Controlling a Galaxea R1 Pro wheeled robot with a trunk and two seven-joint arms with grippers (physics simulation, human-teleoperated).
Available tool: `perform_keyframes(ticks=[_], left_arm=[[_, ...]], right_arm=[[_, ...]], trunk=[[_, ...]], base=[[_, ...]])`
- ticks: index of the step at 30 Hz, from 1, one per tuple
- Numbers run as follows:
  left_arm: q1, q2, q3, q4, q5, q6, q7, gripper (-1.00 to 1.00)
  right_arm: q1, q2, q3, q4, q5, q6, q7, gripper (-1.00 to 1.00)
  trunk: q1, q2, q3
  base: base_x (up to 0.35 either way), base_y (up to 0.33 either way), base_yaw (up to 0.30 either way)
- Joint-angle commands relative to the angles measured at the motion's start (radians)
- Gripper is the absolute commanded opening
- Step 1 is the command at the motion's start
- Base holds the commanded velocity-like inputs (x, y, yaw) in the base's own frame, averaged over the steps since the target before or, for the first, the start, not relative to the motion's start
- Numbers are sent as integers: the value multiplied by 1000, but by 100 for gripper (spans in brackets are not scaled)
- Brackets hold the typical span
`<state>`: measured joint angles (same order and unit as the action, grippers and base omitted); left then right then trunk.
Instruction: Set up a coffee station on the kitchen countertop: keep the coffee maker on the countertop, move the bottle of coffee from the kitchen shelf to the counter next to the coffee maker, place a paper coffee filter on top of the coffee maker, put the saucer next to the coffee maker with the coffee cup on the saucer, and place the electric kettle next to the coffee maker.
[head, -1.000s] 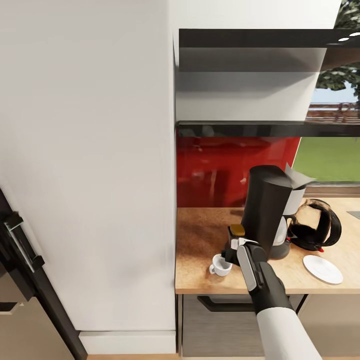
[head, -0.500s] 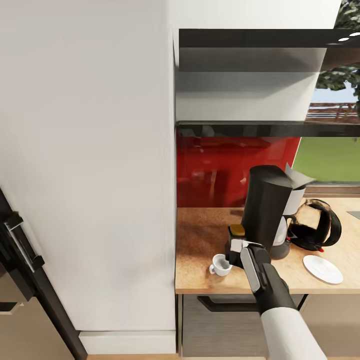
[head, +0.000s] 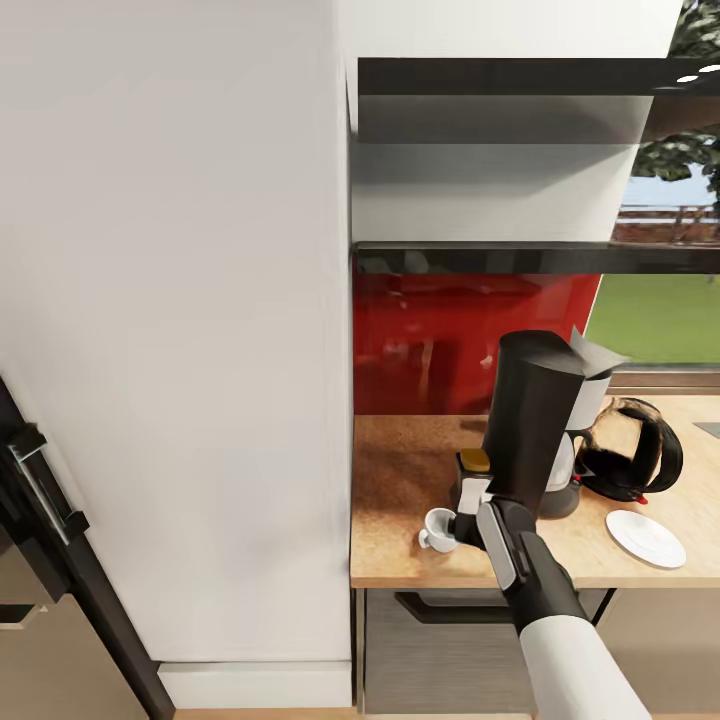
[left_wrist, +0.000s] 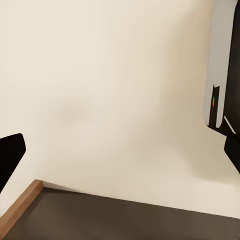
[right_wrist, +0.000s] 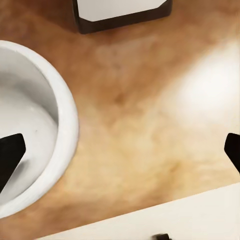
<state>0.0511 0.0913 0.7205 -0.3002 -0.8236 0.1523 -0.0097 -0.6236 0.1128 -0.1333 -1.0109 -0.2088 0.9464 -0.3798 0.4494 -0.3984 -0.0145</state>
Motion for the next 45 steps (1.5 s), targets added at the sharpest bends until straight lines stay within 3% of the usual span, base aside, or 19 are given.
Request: perform_keyframes(ticks=[1, 31, 32, 45], left_arm=[[0, -1, 4, -2, -4, 3, -1, 100], [0, 4, 4, -2, -3, 3, -1, 100], [0, 4, 4, -2, -3, 3, -1, 100], [0, 4, 4, -2, -3, 3, -1, 100]], right_arm=[[-1, 1, -2, 1, -11, 2, -9, 100], [-1, 2, -2, 49, -13, 0, -7, 100], [-1, 2, -2, 49, -13, 0, -7, -100], [-1, 2, -2, 49, -14, 0, -7, -100]], trunk=[[1, -2, -2], [1, -2, -2], [1, -2, -2], [1, -2, -2]], base=[[0, 0, 0], [0, 0, 0], [0, 0, 0], [0, 30, 0]])
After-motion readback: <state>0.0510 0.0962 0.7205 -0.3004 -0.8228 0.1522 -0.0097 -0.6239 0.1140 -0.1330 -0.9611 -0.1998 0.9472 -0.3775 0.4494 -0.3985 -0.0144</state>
